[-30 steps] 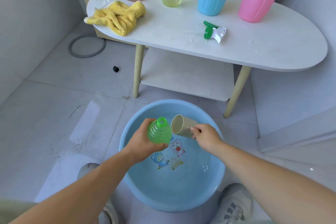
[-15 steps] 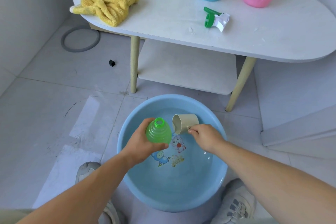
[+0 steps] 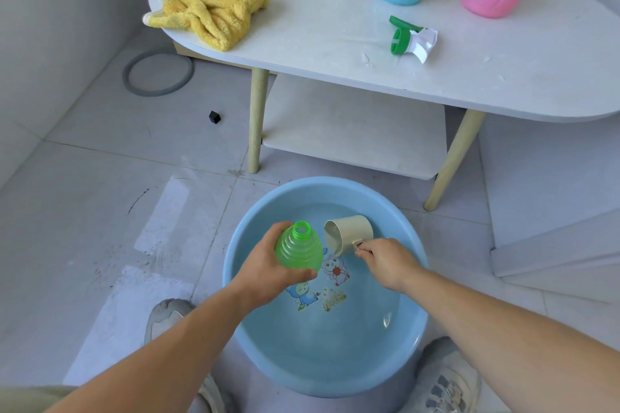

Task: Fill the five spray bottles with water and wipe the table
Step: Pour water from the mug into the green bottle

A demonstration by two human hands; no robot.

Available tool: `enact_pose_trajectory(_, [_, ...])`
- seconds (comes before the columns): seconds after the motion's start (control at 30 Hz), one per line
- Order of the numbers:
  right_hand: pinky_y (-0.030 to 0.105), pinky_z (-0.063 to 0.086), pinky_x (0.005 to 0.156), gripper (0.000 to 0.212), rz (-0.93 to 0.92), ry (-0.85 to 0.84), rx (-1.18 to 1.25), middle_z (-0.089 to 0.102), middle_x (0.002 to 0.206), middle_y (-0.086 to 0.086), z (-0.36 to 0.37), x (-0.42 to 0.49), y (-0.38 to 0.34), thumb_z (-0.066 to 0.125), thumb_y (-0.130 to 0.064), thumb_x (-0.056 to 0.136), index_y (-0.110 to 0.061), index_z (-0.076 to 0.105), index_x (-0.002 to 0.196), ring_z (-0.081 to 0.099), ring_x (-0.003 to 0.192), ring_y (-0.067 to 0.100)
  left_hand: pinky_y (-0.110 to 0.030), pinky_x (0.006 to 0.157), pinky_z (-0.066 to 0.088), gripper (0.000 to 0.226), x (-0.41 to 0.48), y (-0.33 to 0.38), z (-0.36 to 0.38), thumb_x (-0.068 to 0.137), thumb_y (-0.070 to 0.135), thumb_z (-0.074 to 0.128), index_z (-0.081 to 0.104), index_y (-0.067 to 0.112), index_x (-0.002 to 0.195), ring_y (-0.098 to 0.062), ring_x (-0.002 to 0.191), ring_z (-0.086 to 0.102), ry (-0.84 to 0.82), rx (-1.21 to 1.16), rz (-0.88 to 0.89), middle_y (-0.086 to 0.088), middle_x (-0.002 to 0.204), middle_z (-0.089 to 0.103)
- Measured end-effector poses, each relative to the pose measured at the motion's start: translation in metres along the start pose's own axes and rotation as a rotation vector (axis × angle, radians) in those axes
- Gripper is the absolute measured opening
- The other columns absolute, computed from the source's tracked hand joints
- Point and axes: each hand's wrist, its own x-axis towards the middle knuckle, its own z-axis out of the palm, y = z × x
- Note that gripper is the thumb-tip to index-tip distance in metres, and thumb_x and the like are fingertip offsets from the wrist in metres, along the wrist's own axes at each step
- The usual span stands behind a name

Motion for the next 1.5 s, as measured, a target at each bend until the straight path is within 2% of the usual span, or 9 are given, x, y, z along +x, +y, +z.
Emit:
enact_pose_trajectory(0.13, [0.034, 0.048, 0.065, 0.037, 0.048, 0.009, 0.139, 0.067, 0.084, 0.008, 0.0, 0.001, -0.001, 0.046, -0.032, 0.101, -0.01, 0.061, 0.076, 0.061, 0.077, 0.029, -0.031, 0.092, 0.055, 0.076, -0.001, -0.001, -0.002, 0.063, 0.022, 0.096, 0.05, 0.048, 0.117, -0.01, 0.105, 0.064, 0.005, -0.005, 0.001, 0.012, 0.113, 0.066])
enact_pose_trajectory(0.2, [0.031, 0.045, 0.06, 0.039, 0.069, 0.025, 0.222, 0.071, 0.088, 0.009, -0.002, 0.002, -0.004, 0.047, -0.033, 0.101, -0.003, 0.064, 0.083, 0.058, 0.067, 0.022, -0.032, 0.092, 0.056, 0.076, -0.002, -0.001, -0.003, 0.062, 0.023, 0.096, 0.051, 0.046, 0.12, -0.01, 0.105, 0.065, 0.007, -0.004, 0.004, 0.012, 0.112, 0.067])
enact_pose_trajectory(0.4, [0.022, 0.039, 0.052, 0.03, 0.053, 0.09, 0.369, 0.072, 0.086, -0.003, -0.026, -0.009, -0.021, 0.047, -0.031, 0.102, -0.015, 0.068, 0.087, 0.051, 0.06, 0.008, -0.018, 0.081, 0.052, 0.076, -0.007, 0.004, -0.009, 0.066, 0.018, 0.095, 0.051, 0.039, 0.125, -0.007, 0.103, 0.065, 0.027, -0.006, 0.018, 0.012, 0.111, 0.067])
enact_pose_trajectory(0.57, [0.043, 0.055, 0.08, 0.029, 0.004, 0.162, 0.52, 0.071, 0.073, -0.006, -0.05, -0.025, -0.033, 0.052, -0.029, 0.1, -0.018, 0.068, 0.078, 0.066, 0.082, 0.033, -0.008, 0.069, 0.048, 0.072, -0.014, 0.013, -0.014, 0.068, 0.015, 0.093, 0.051, 0.039, 0.122, -0.005, 0.101, 0.064, 0.053, -0.022, 0.024, 0.012, 0.109, 0.066])
enact_pose_trajectory(0.73, [0.054, 0.052, 0.085, 0.03, -0.057, 0.235, 0.58, 0.069, 0.062, -0.009, -0.08, -0.047, -0.046, 0.055, -0.025, 0.098, -0.02, 0.067, 0.072, 0.06, 0.073, 0.025, -0.007, 0.065, 0.047, 0.07, -0.018, 0.021, -0.015, 0.069, 0.015, 0.093, 0.048, 0.052, 0.108, -0.005, 0.101, 0.064, 0.056, -0.044, 0.046, 0.012, 0.109, 0.066])
enact_pose_trajectory(1.07, [0.043, 0.052, 0.079, 0.026, -0.22, 0.295, 0.483, 0.074, 0.078, -0.005, -0.145, -0.122, -0.077, 0.056, -0.029, 0.098, -0.017, 0.072, 0.082, 0.064, 0.09, 0.038, -0.011, 0.064, 0.053, 0.073, -0.02, 0.047, -0.011, 0.067, 0.015, 0.094, 0.053, 0.039, 0.124, -0.009, 0.098, 0.065, 0.032, -0.055, 0.156, 0.008, 0.111, 0.066])
enact_pose_trajectory(1.27, [0.007, 0.038, 0.056, 0.025, -0.303, 0.34, 0.488, 0.074, 0.078, -0.001, -0.162, -0.142, -0.085, 0.058, -0.026, 0.097, -0.014, 0.073, 0.083, 0.054, 0.061, -0.003, -0.007, 0.066, 0.049, 0.081, -0.019, 0.055, -0.009, 0.066, 0.022, 0.095, 0.051, 0.036, 0.133, -0.008, 0.106, 0.062, 0.036, -0.024, 0.195, 0.011, 0.117, 0.063])
enact_pose_trajectory(1.37, [0.008, 0.039, 0.058, 0.023, -0.339, 0.37, 0.479, 0.074, 0.076, -0.004, -0.164, -0.143, -0.086, 0.059, -0.026, 0.097, -0.018, 0.074, 0.082, 0.056, 0.063, 0.001, -0.008, 0.069, 0.048, 0.082, -0.019, 0.055, -0.009, 0.065, 0.024, 0.096, 0.051, 0.036, 0.133, -0.009, 0.108, 0.062, 0.043, -0.019, 0.195, 0.011, 0.118, 0.063])
enact_pose_trajectory(1.5, [0.026, 0.045, 0.062, 0.022, -0.364, 0.419, 0.462, 0.073, 0.074, -0.006, -0.166, -0.141, -0.083, 0.059, -0.028, 0.096, -0.023, 0.074, 0.081, 0.061, 0.079, 0.029, -0.003, 0.065, 0.046, 0.081, -0.02, 0.058, -0.01, 0.066, 0.021, 0.095, 0.051, 0.035, 0.133, -0.006, 0.105, 0.062, 0.052, -0.029, 0.193, 0.012, 0.117, 0.063])
